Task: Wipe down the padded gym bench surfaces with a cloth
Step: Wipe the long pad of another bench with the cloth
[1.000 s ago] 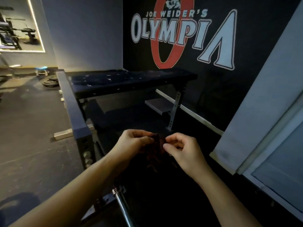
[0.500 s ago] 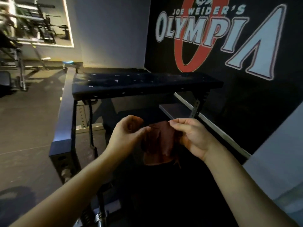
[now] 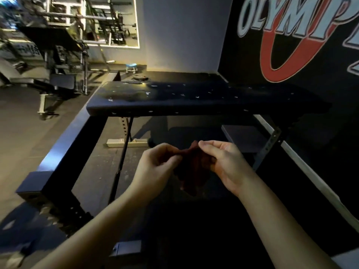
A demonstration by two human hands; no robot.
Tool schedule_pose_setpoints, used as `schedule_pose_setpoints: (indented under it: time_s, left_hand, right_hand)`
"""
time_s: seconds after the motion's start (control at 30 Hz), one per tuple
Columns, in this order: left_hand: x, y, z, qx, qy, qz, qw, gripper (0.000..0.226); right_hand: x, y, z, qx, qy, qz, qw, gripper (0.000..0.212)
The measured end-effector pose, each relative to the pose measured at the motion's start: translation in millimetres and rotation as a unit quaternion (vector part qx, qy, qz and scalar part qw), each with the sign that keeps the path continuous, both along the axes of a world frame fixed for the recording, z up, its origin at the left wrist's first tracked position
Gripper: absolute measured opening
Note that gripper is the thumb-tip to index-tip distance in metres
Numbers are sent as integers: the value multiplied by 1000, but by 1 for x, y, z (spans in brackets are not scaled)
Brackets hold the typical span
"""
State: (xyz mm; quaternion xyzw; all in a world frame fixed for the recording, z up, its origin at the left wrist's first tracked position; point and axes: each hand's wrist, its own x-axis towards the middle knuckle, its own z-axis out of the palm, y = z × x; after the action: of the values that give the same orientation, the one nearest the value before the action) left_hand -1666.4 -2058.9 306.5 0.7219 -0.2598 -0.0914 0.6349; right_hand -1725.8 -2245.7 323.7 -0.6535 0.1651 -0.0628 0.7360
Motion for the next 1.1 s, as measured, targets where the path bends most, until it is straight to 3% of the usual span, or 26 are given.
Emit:
schedule_pose_setpoints:
  time_s: [0.1, 0.27, 0.4, 0.5, 0.57, 0.67, 0.73, 0.8, 0.87, 1.0, 1.1]
  left_hand:
    - [31, -16, 1, 6, 30, 16, 999, 11]
    - [99, -27, 9, 13, 64, 61, 996, 9]
    - [166, -41, 32, 32, 129, 8, 991, 9]
    - [213, -57, 48, 16, 182, -22, 983, 18]
    - [237, -70, 57, 5, 189, -19, 982, 23]
    - [267, -92, 70, -6, 197, -9, 980, 27]
    - [285, -105, 75, -7, 206, -1, 979, 28]
    - [304, -115, 77, -12, 210, 6, 978, 20]
    - [325, -124, 76, -25, 222, -3, 975, 21]
    - [363, -144, 70, 36, 200, -3, 979, 18]
    - [396, -155, 74, 48, 191, 12, 980, 23]
  right_hand:
    - [20, -20, -2, -24, -3, 73, 997, 25]
    - [75, -65, -1, -143, 5, 102, 985, 22]
    - [131, -95, 15, -207, 31, 151, 966, 16]
    - [181, -105, 24, -404, 29, 83, 911, 10]
    - [206, -103, 33, -487, -39, 5, 872, 3]
    - [236, -95, 48, -400, -102, 71, 908, 18]
    - [258, -92, 50, -420, -96, 116, 895, 24]
    - [286, -100, 48, -439, -110, 96, 887, 18]
    - [315, -116, 45, -406, -110, 101, 902, 7]
    - [365, -160, 48, -294, -69, 181, 936, 8]
    - [407, -205, 58, -273, -55, 217, 936, 9]
